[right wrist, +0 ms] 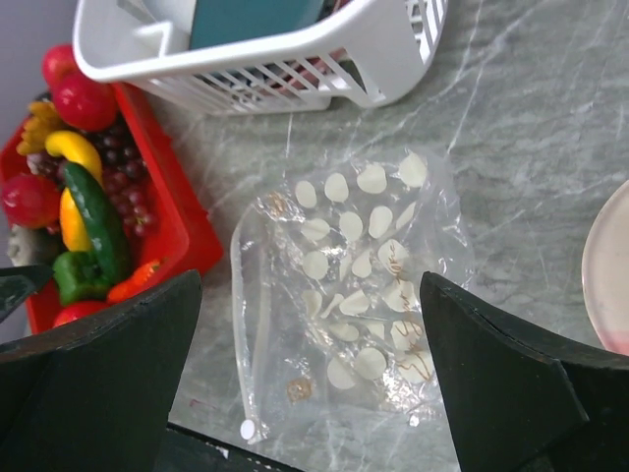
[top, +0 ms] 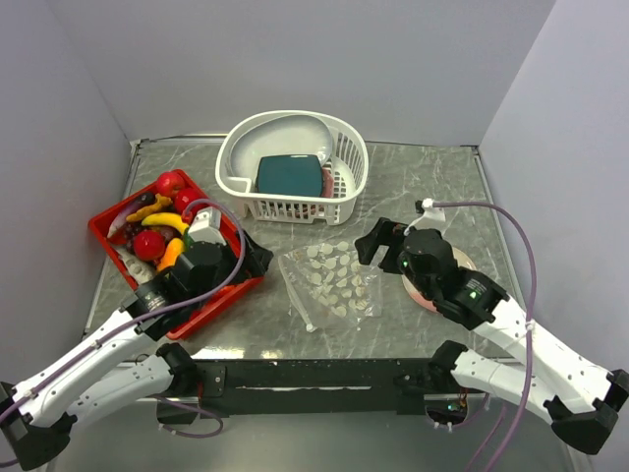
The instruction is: Place the food in the zip-top bag and seal the zipper
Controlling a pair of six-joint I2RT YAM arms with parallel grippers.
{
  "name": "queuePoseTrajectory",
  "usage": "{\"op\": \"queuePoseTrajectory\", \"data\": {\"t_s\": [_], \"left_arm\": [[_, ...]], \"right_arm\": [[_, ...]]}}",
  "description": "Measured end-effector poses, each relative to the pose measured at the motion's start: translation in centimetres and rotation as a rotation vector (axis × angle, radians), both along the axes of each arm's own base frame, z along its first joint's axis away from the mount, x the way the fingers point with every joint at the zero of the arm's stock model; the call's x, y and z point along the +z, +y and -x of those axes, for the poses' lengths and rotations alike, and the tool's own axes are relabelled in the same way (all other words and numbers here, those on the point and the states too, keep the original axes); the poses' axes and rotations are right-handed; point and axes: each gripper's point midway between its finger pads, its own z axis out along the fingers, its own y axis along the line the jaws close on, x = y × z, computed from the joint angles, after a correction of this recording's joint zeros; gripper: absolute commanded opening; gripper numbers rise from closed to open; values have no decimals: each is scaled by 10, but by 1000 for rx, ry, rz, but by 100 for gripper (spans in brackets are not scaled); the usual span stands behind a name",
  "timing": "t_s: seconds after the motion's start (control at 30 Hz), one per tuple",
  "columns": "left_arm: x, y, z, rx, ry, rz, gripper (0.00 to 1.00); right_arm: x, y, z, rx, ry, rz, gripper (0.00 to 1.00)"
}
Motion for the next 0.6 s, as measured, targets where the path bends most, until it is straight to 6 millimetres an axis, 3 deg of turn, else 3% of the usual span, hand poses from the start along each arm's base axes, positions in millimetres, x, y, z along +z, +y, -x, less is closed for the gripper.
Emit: {"op": "queuePoseTrajectory", "data": {"t_s": [0.23,0.5,0.6], "left_arm": [[4,2,-5,32,0,-2,97],[2,3,-5,63,28,18,97],[0,6,-5,90,44,27,97]], "right_arm": [[6,-2,-2,-18,-27,-16,100],[1,7,-5,17,-32,-14,100],[-12,18,-9,54,1,28,99]]}}
